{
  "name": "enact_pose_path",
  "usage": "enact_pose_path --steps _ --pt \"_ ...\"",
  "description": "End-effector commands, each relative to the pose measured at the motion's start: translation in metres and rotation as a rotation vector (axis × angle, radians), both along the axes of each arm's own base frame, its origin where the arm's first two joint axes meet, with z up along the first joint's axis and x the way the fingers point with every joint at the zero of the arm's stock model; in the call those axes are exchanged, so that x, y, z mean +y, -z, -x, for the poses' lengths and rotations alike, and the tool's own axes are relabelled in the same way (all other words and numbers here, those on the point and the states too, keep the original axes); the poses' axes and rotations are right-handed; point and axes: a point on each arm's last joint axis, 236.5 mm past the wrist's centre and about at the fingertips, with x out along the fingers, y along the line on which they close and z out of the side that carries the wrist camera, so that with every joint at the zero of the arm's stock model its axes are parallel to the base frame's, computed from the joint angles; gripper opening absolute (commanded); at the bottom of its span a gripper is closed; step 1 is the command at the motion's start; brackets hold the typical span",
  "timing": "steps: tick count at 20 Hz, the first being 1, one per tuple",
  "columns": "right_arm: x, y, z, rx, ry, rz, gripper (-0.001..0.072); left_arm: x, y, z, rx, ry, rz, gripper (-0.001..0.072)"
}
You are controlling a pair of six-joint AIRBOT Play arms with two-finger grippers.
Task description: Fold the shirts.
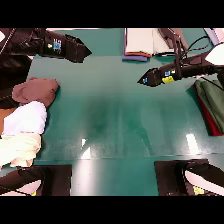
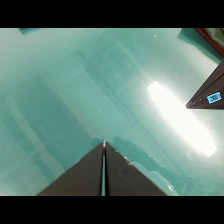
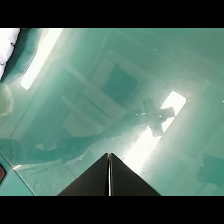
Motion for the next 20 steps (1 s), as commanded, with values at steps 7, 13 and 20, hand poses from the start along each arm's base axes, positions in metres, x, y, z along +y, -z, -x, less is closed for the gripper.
enact_pose_path --steps 7,13,20 --pt "0.001 0.0 0.001 0.003 -0.003 0.0 0.0016 0.065 0.001 -0.054 -0.169 -0.204 -0.194 0.0513" --pt "0.001 0.0 0.0 0.0 -0.001 -0.001 0.0016 0.251 0.123 -0.11 0.143 -0.64 -0.433 0.0623" --pt "0.001 0.0 0.0 0.0 0.0 -0.001 0.0016 0.34 0.313 -0.081 0.552 -0.738 -0.535 0.0622"
